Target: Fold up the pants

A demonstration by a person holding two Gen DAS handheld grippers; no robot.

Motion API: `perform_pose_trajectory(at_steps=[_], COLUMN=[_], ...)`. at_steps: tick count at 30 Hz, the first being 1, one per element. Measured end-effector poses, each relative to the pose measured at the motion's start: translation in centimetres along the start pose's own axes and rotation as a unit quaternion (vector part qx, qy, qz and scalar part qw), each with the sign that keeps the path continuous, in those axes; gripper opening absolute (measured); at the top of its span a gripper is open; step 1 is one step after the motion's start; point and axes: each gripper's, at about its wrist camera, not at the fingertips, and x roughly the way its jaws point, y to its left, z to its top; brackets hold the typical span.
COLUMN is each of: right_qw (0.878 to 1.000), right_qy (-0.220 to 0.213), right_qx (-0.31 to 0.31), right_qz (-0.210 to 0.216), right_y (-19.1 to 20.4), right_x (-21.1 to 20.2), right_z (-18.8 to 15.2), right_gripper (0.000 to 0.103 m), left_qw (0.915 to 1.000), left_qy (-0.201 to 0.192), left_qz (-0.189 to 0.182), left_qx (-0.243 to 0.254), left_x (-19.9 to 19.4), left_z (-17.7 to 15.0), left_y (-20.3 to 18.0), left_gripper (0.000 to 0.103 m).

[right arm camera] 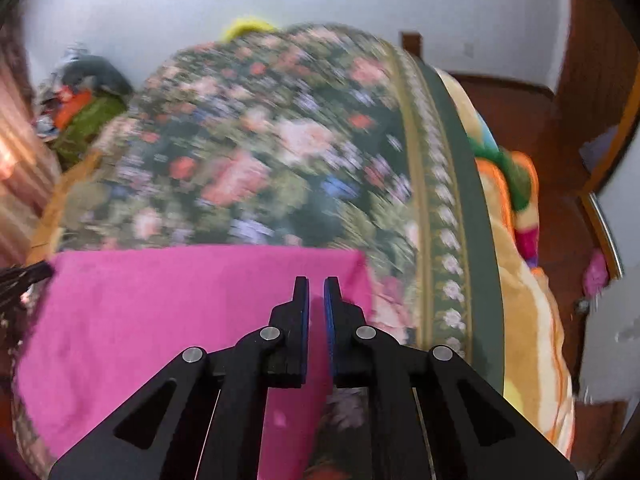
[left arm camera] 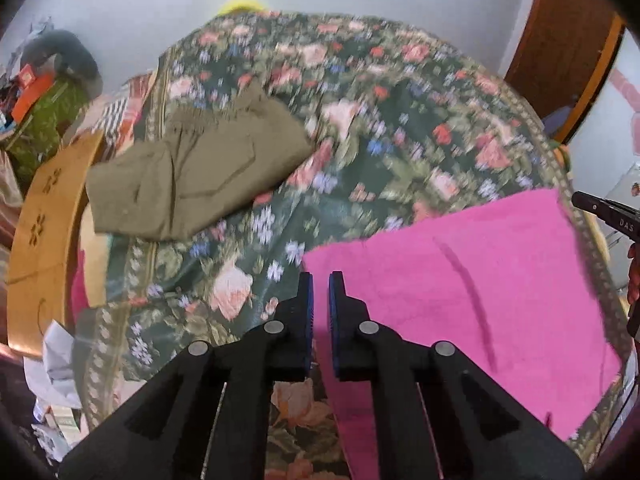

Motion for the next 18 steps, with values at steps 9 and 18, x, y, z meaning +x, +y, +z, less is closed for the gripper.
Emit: perform_pose_trajectory(at_steps=[9, 18], right_qw=[0.994, 0.983], right_qy=[0.011, 0.086], right_qx=[-0.073, -0.143], right_qz=[0.086, 0.074], right_y=[8.8, 12.0], right_x=[0.0, 5.3], right_z=[1.1, -2.4], right_gripper=[0.040, 0.048], left_qw=[0.9984, 0.9968], left_qy=[0.001, 0.036], left_qz=[-0.041, -0.054], left_qx=[0.038, 0.047], left_x=[-0.3, 3.5], left_z=[1.3, -0.9], left_y=[-3.9, -4.6], left_gripper=[0.010, 0.014])
